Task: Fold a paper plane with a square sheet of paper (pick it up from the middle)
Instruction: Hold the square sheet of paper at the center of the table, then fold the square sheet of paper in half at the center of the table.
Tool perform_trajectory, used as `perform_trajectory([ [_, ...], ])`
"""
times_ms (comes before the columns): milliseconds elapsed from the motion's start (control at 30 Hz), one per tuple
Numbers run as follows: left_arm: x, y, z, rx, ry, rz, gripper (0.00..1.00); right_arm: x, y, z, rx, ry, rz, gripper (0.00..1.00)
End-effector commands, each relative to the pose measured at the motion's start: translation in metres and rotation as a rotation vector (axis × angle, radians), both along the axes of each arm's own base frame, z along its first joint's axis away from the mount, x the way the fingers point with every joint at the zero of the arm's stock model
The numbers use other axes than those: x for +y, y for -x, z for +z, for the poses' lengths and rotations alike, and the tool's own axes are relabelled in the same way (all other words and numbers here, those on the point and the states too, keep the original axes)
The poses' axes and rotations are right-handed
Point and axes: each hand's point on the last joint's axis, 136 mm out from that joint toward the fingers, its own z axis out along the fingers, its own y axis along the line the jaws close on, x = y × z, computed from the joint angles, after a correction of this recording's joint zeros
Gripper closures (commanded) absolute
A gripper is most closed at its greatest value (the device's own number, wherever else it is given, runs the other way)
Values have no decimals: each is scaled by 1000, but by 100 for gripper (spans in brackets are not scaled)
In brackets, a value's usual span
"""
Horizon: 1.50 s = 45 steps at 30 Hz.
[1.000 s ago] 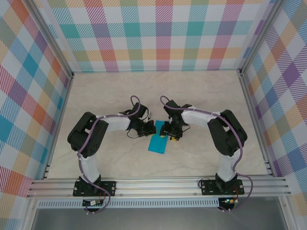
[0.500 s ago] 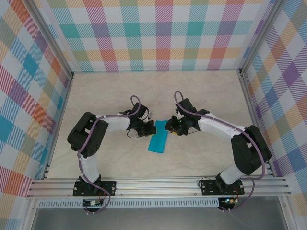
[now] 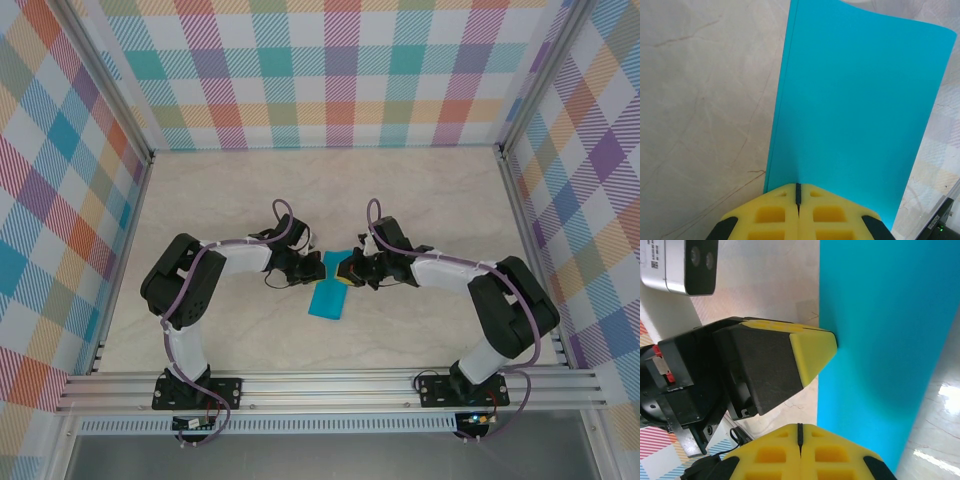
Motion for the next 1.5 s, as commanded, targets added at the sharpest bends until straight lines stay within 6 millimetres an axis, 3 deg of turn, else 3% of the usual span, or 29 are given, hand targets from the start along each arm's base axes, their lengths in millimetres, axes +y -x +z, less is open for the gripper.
perform_trajectory([
  [0, 14, 18, -25, 47, -113, -8, 100, 3, 3, -6, 10, -20, 13, 100],
  [900, 18, 22, -34, 66, -137, -21, 100, -28, 33, -80, 78, 142, 36, 100],
  [1000, 19, 23, -34, 66, -143, -24, 100, -25, 31, -75, 70, 127, 43, 100],
  [1267, 20, 23, -33, 65, -150, -27, 100, -9, 31, -28, -49, 16, 82, 100],
  [1367, 23, 25, -36, 69, -162, -32, 100, -6, 36, -30, -59, 21, 106, 100],
  [1467, 24, 28, -38, 75, -163, -31, 100, -10, 42, -45, -35, 56, 108, 100],
])
